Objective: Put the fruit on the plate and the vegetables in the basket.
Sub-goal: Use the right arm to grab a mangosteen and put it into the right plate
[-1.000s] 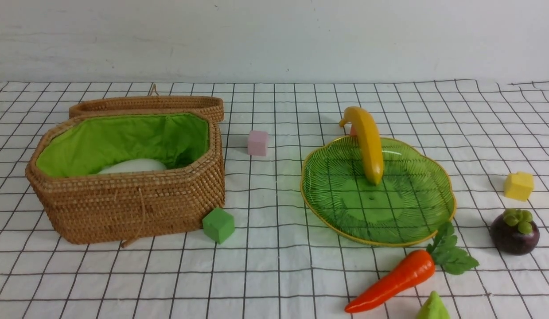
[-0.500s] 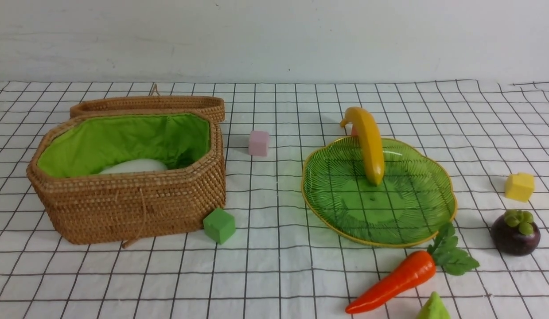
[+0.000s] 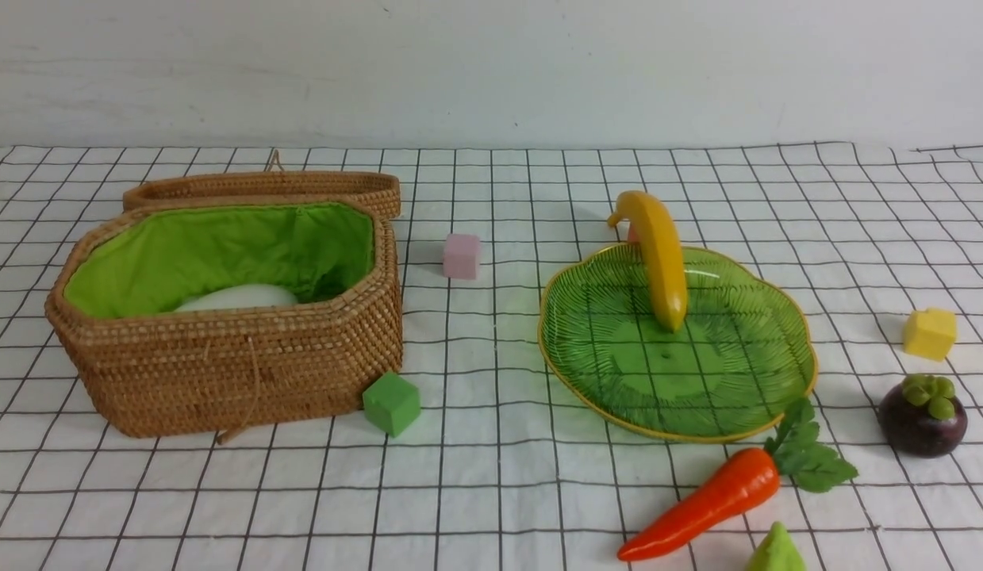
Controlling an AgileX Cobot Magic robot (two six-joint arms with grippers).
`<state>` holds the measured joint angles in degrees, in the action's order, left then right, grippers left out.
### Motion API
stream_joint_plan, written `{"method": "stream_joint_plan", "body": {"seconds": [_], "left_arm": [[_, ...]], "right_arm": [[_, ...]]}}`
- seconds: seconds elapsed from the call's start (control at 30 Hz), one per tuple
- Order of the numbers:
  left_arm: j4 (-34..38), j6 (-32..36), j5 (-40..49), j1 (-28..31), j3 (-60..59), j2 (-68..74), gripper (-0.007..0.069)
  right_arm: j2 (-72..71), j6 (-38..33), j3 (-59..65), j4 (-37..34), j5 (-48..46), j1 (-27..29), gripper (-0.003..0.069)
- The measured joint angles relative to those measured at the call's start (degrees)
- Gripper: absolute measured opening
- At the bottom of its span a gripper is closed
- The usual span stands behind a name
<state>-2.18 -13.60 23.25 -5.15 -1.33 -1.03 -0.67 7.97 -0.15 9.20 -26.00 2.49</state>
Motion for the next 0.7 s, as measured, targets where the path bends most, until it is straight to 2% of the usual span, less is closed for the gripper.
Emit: {"method": "stream_joint_plan", "body": {"seconds": [0.6, 0.7], "left_arm": [[0.31, -0.16, -0.27, 0.18, -0.35, 0.00, -0.0008], [0.31, -0.16, -0.27, 0.18, -0.35, 0.00, -0.0004]], "right_arm": [[0.00, 0.00, 0.05, 1.20, 0.11, 0.00, 0.0238], [0.00, 0.28, 0.36, 2.47, 4.62, 0.00, 0.0238]]}}
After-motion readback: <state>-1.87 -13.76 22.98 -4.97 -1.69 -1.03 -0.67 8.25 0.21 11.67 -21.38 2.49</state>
